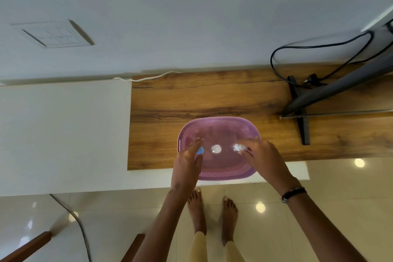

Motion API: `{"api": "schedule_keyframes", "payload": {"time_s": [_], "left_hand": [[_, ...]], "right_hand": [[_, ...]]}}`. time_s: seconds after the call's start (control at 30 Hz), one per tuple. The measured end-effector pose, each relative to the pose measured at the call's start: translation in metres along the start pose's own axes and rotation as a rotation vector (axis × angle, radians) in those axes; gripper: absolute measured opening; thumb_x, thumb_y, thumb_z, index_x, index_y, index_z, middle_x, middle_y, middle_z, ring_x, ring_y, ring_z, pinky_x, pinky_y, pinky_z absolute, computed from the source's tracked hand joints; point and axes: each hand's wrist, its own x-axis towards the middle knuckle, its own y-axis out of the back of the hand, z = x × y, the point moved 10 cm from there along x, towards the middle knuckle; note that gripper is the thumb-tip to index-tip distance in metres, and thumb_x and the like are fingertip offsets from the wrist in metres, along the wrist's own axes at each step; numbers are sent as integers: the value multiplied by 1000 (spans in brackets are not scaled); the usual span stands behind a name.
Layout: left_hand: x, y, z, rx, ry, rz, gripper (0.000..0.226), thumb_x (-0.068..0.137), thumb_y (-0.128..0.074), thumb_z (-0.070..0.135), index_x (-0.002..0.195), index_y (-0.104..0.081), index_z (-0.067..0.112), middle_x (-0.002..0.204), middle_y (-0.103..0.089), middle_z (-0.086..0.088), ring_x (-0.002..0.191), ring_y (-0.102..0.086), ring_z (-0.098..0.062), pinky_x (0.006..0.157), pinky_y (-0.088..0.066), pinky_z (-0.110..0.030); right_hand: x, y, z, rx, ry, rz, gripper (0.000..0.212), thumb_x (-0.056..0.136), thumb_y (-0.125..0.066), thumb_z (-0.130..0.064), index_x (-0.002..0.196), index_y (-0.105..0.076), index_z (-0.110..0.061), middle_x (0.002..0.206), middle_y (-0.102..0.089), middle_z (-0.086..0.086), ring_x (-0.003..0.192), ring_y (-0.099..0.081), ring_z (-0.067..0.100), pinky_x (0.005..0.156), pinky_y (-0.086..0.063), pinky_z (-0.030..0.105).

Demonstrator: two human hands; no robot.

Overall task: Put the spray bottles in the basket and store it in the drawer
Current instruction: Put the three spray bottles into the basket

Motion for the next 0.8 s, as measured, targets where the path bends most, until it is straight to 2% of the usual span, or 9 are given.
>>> {"api": "schedule_keyframes", "payload": {"time_s": [0.1, 0.2, 0.4, 0.53, 0.67, 0.8], "left_hand": [[3, -2, 0, 47, -7, -14, 32, 86, -60, -1, 117, -64, 7, 103, -73, -12, 81, -71, -19, 67, -61, -30], [3, -4, 0, 80, -23, -32, 29, 87, -60, 0, 114, -65, 7, 94, -75, -12, 71, -70, -18, 59, -59, -27], [3, -7, 1, 107, -27, -49, 29, 86, -61, -1, 113, -65, 7, 92, -74, -12, 69, -70, -19, 57, -60, -29], [3, -6, 1, 98, -20, -44, 27, 86, -60, -2, 112, -65, 6, 88, -74, -12, 67, -70, -19, 54, -56, -22], [3, -5, -3, 74, 15, -33, 33, 86, -61, 1, 118, -61, 9, 96, -73, -12, 78, -70, -21, 61, -57, -26], [1, -3, -4, 66, -15, -28, 36, 85, -62, 2, 120, -58, 9, 98, -72, -11, 75, -69, -19, 57, -53, -18]], "right_hand": [[0, -1, -3, -60, 5, -8, 26, 80, -71, -12, 106, -70, -14, 82, -75, 6, 68, -69, 16, 61, -46, 12], [-1, -2, 1, -92, -11, -32, 24, 84, -68, -15, 108, -70, -17, 85, -75, 4, 71, -69, 14, 63, -48, 13], [-1, 0, 3, -75, -36, -27, 24, 85, -66, -14, 109, -69, -16, 87, -75, 7, 74, -69, 17, 64, -47, 15], [0, 0, 4, -71, -34, -19, 25, 86, -66, -14, 110, -69, -16, 88, -74, 7, 74, -69, 17, 63, -47, 14], [-2, -1, 7, -54, -54, -14, 38, 82, -70, -16, 120, -63, -17, 101, -73, 9, 84, -69, 21, 69, -52, 21], [-5, -2, 4, -53, -35, 3, 51, 80, -73, -15, 128, -56, -15, 111, -70, 9, 90, -69, 22, 74, -55, 26]]}}
